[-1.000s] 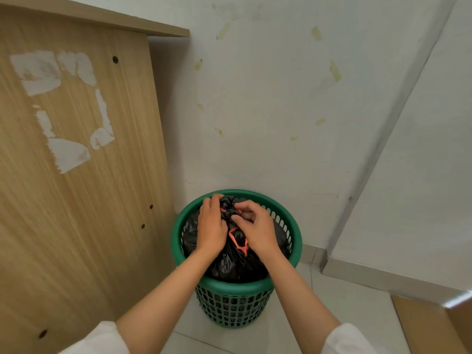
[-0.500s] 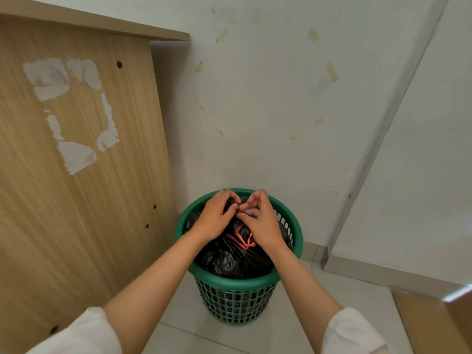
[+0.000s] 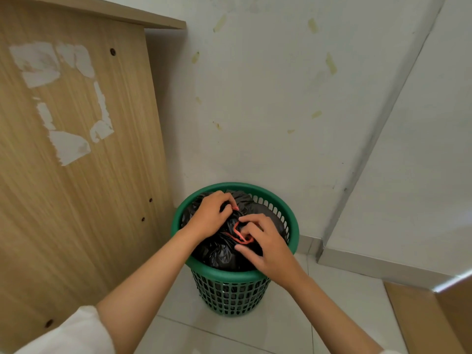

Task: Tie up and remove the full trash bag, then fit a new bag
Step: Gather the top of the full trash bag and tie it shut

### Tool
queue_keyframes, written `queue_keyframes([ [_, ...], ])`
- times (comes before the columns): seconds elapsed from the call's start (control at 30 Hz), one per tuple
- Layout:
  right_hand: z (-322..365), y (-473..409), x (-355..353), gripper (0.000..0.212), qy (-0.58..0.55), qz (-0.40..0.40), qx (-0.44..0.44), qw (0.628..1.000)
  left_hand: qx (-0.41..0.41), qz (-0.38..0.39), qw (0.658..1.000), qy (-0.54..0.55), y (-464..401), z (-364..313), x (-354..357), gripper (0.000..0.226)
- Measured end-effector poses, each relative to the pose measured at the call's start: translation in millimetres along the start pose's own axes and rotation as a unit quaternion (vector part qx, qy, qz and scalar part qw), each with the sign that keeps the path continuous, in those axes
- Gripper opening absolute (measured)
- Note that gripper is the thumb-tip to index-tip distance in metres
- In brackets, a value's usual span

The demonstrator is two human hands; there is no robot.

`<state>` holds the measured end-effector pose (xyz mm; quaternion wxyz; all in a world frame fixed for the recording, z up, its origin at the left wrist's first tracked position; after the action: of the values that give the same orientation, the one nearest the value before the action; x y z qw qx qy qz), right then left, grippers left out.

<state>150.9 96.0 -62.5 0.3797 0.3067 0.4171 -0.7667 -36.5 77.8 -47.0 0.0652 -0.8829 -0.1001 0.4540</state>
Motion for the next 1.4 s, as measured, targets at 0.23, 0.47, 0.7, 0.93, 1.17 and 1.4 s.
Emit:
queue_keyframes([
  [0.23, 12, -26, -12, 0.027, -0.411, -0.160, 0.091, 0.893, 0.014, -0.004, 1.000, -0.004, 6, -2, 4, 0.004],
  [0.47, 5, -55, 12, 0.027, -0.567, -0.180, 0.256, 0.762, -0.079, -0.105, 0.987, 0.096, 10, -11, 19, 0.009],
  [0.7, 2, -55, 20, 0.020, -0.476, -0.093, 0.222, 0.846, -0.136, -0.102, 0.946, 0.275, 8, -11, 20, 0.021],
  [0.93, -10, -60, 23, 0.035, -0.534, -0.097, 0.230, 0.807, -0.085, -0.117, 0.960, 0.240, 10, -1, 18, 0.028],
  [1.17, -18, -73, 26, 0.005, -0.500, -0.074, 0.278, 0.817, -0.096, -0.102, 0.945, 0.295, 10, 2, 16, 0.011],
  [1.4, -20, -72, 37, 0.008, -0.408, -0.130, 0.309, 0.849, -0.049, -0.061, 0.983, 0.168, 10, 4, 12, 0.010],
])
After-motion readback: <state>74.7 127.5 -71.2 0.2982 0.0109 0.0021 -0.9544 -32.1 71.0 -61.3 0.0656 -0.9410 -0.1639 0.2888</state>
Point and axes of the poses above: each hand's wrist, its own y-axis away from the middle knuckle, its own x-axis out of the palm, z = x × y, the point moved 2 cm from there along -y, towards the middle knuckle, and after that the axes turned 10 degrees about z, right-handed, at the moved point
